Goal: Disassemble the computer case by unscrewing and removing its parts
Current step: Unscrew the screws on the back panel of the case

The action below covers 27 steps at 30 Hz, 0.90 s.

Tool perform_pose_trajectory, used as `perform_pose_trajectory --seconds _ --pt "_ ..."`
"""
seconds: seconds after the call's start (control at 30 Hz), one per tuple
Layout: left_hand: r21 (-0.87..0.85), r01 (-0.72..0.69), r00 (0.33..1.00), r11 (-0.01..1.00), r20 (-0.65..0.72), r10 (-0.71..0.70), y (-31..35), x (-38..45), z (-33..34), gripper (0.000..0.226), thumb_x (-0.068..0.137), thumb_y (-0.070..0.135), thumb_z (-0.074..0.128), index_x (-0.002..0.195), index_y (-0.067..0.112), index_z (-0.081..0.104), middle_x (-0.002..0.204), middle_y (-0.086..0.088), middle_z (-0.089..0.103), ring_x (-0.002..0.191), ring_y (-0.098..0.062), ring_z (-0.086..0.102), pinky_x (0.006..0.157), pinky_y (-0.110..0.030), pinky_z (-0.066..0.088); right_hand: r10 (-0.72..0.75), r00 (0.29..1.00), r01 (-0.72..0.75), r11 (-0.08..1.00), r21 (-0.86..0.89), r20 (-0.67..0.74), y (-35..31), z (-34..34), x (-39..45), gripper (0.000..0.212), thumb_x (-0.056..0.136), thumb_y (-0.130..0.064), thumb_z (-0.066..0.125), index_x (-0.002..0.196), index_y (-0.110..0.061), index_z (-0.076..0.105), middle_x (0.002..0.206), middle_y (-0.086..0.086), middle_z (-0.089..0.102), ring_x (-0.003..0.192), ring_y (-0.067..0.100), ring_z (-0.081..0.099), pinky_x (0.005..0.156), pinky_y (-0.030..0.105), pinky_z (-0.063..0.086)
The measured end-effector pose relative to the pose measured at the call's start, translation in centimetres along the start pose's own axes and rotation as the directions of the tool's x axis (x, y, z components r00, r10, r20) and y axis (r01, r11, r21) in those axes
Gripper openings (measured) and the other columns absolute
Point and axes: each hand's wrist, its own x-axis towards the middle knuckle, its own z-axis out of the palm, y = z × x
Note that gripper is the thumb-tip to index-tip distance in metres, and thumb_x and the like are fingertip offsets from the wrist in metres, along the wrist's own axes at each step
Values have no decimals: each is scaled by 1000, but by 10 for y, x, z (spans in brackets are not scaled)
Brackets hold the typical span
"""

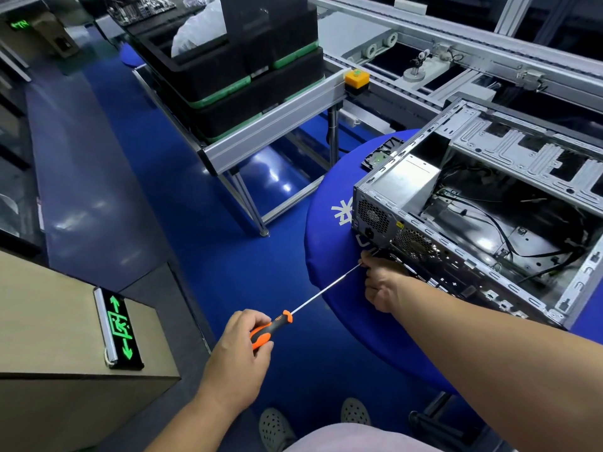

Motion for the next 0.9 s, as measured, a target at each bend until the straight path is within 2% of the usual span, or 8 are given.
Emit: perform_pose_trajectory --seconds 0.1,0.2,0.3,0.37,0.43,0.5,0.57,0.9 --pt "-58 14 999 998 -39 -16 -3 1 1 35 92 17 75 102 44 55 105 25 56 98 1 58 72 -13 43 -13 1000 13 1000 -1 -5 1 1 3 35 97 -40 68 74 -17 58 45 -5 26 37 10 16 33 19 14" --pt "-194 112 991 975 -48 -124 -4 3 2 25 94 18 73 102 39 62 98 17 66 91 -4 63 70 -12 45 -27 1000 27 1000 5 -4 3 2 6 34 97 -40 68 74 -17 59 43 -5 23 34 10 15 33 16 14" --pt "-379 224 969 898 -12 -247 -5 6 6 12 99 21 69 100 33 68 94 10 73 73 -13 68 68 -25 50 -23 1000 23 1000 6 0 3 1 9 35 96 -42 70 74 -17 59 46 -5 23 35 10 15 33 16 14" --pt "-534 321 938 782 65 -340 -5 9 7 9 105 27 62 101 25 70 89 -3 77 61 -15 64 57 -26 46 -24 1000 24 1000 -3 -4 3 0 11 36 95 -44 71 74 -17 60 49 -5 23 36 10 15 34 17 15" --pt "-661 448 882 602 215 -420 -5 11 7 26 109 36 54 106 18 72 84 -14 76 57 -17 58 47 -25 39 -24 1000 24 1000 -14 -4 4 -1 13 36 94 -45 71 75 -17 60 51 -4 23 38 10 15 32 19 15" --pt "-694 550 815 465 325 -480 -5 12 7 35 110 42 51 110 15 73 79 -18 73 53 -18 55 43 -26 35 -28 1000 28 999 -20 -4 5 -1 15 36 94 -46 71 75 -17 60 51 -4 23 39 11 15 32 20 16" --pt "-694 598 774 401 368 -515 -4 13 9 38 109 45 51 110 15 75 75 -18 70 50 -18 53 41 -26 33 -33 999 33 999 -20 -1 6 -2 17 36 93 -47 71 76 -17 60 51 -4 23 41 11 15 33 20 15" --pt "-709 580 790 400 371 -488 -3 10 7 38 105 52 57 104 18 75 70 -14 62 49 -16 49 41 -24 32 -14 1000 14 1000 -28 21 3 -2 13 36 96 -46 68 79 -16 58 51 -4 22 40 10 14 34 19 14"
